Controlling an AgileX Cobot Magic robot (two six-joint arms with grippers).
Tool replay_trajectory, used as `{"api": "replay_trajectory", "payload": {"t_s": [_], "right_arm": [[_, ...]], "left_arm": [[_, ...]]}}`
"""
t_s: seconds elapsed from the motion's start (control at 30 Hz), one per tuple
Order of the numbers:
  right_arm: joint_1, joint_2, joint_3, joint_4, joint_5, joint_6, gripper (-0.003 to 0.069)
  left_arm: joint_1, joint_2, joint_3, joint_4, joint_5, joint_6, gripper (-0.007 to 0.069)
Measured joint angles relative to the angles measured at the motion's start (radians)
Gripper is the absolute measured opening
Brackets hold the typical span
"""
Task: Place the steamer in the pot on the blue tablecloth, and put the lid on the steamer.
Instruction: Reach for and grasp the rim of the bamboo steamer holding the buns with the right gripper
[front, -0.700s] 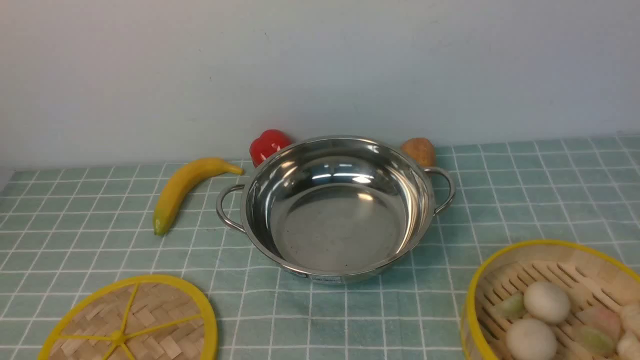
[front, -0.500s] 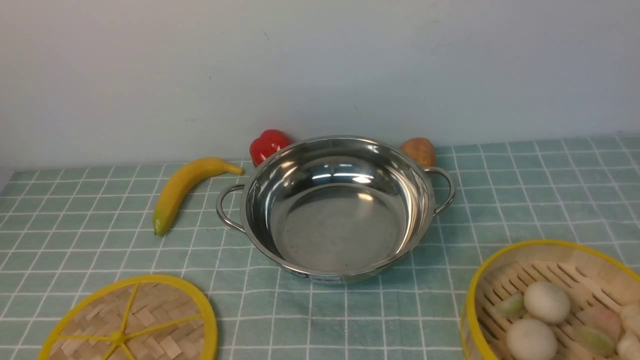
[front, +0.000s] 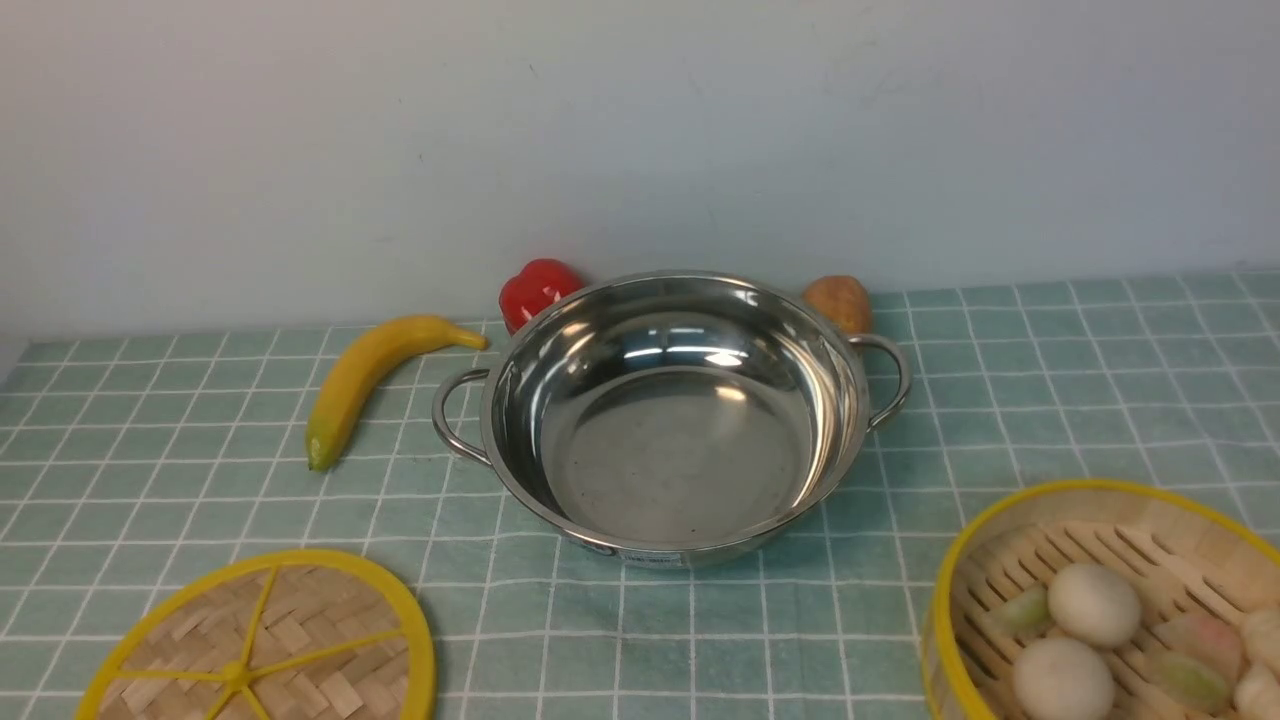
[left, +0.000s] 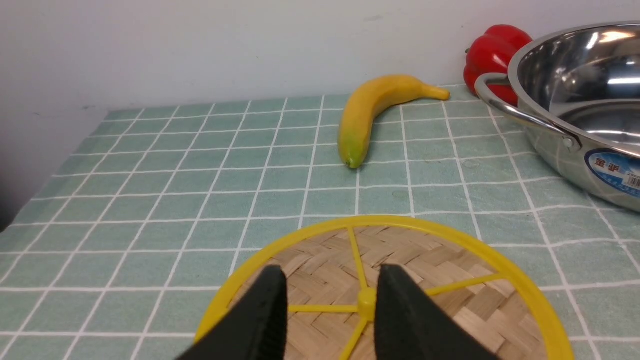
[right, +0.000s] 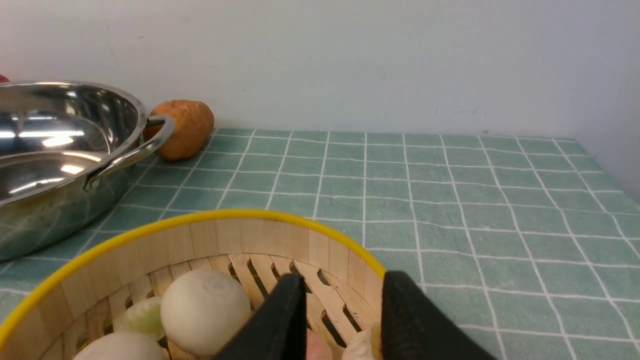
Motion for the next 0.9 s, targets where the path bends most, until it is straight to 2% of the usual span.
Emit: {"api": "replay_trajectory", "payload": {"t_s": [0.13,0.3,0.6,0.73,0.77,0.9], "right_arm": [[0.0,0.0,-0.006,0.026,-0.069,0.029,0.024],[0.0,0.028,-0.199,0.047,-0.052,0.043,0.024],[0.0,0.238,-0.654,0.108,0.302,0.063,0.024],[0.0,0.281,-0.75,0.16,0.424,0.061,0.024],[0.0,0.291,-0.786,0.2,0.493,0.02,0.024],[0.0,0.293,-0.796,0.306,0.576,-0.092,0.024]], "left_arm": [[0.0,0.0,0.0,0.0,0.0,0.0,0.0243],[0.0,0.0,0.0,0.0,0.0,0.0,0.0243],[0.0,0.0,0.0,0.0,0.0,0.0,0.0243],[0.0,0.0,0.0,0.0,0.0,0.0,0.0243],[0.0,0.0,0.0,0.0,0.0,0.0,0.0243],[0.0,0.0,0.0,0.0,0.0,0.0,0.0243]]}}
